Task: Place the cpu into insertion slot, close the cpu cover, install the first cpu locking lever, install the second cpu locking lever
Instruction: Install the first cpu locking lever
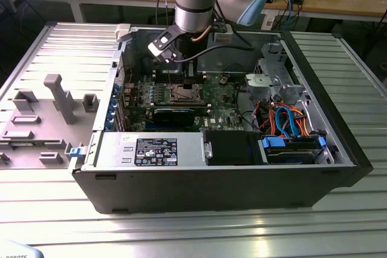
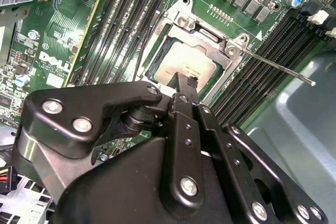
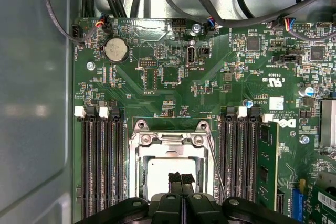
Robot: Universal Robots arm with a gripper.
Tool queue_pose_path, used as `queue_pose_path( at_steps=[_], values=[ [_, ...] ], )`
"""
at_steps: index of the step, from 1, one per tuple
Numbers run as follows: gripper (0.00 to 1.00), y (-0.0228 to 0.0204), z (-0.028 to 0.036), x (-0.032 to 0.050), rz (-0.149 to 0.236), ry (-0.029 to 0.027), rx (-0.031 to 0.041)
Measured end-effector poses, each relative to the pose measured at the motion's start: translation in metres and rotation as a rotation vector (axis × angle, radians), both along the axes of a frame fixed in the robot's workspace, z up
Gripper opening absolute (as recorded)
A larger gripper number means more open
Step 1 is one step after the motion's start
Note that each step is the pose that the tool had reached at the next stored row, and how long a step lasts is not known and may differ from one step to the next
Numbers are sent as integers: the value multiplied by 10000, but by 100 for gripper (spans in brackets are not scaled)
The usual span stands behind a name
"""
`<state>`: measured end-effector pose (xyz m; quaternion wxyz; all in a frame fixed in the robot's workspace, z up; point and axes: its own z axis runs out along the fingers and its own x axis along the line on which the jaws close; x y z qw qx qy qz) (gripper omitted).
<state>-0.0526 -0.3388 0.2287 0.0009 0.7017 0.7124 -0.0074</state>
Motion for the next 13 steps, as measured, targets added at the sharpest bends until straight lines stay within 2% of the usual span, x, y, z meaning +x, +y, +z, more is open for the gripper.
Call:
queue_pose_path(
  at_steps=[13],
  values=[
    [11,0,25,0,0,-1,-14]
  ],
)
